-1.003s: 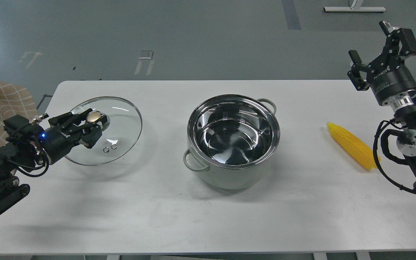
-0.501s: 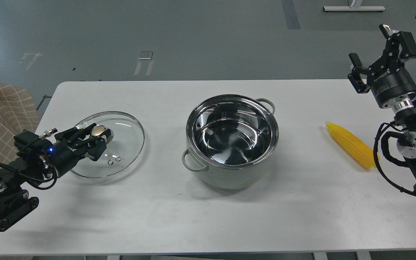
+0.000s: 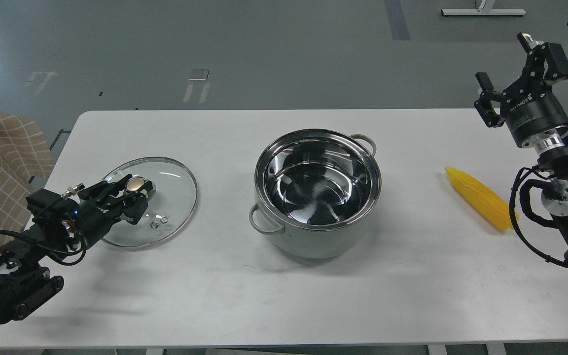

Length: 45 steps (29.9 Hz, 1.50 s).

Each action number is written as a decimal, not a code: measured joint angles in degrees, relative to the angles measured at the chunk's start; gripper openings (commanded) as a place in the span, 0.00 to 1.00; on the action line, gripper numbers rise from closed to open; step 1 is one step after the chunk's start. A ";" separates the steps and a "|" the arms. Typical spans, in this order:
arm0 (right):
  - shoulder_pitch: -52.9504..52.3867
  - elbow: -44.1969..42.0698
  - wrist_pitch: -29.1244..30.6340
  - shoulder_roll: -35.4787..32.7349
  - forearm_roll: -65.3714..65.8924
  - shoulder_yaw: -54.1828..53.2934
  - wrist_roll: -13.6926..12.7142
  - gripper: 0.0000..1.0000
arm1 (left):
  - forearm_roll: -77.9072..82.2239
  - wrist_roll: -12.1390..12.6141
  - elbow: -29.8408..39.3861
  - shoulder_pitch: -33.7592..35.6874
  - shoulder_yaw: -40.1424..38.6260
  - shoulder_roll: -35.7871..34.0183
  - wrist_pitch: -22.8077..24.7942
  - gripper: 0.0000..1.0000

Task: Open pot and put corn in
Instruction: 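Release the lid and raise the left gripper away, then lower the right gripper onto the yellow corn cob and grasp it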

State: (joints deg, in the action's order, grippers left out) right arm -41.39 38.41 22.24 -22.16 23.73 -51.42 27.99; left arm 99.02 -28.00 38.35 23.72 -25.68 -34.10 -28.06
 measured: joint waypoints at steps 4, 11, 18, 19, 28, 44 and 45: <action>0.00 0.00 0.00 -0.08 0.00 0.00 0.00 0.99 | -0.08 0.00 -0.52 -0.05 -0.02 0.39 0.00 0.72; 0.00 0.00 0.00 -0.25 0.00 0.00 0.00 0.99 | -3.15 0.00 -0.07 0.40 -0.02 0.43 0.06 0.90; 0.00 0.00 0.00 -0.57 0.00 0.00 0.00 0.99 | -9.29 0.01 2.50 2.52 -0.17 -1.05 0.07 0.90; 0.00 0.00 0.00 -0.66 0.00 0.01 0.00 0.99 | -9.78 0.01 3.57 3.17 -0.25 -1.82 0.08 0.90; -3.32 0.02 -5.03 -6.23 18.74 2.65 0.04 0.99 | -34.07 0.02 18.73 13.82 -1.56 -11.44 15.20 0.91; -10.90 7.58 -6.16 -25.65 72.22 29.72 0.01 1.00 | -71.74 0.02 21.93 26.75 -6.80 -11.59 42.45 0.94; -10.74 7.49 -6.16 -25.65 74.09 30.34 0.02 1.00 | -72.67 0.02 22.39 26.71 -7.69 -11.50 43.11 0.94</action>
State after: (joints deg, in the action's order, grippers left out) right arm -52.13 45.90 16.08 -47.81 97.82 -21.08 28.01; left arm 26.34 -27.99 60.73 50.43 -33.38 -45.59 15.04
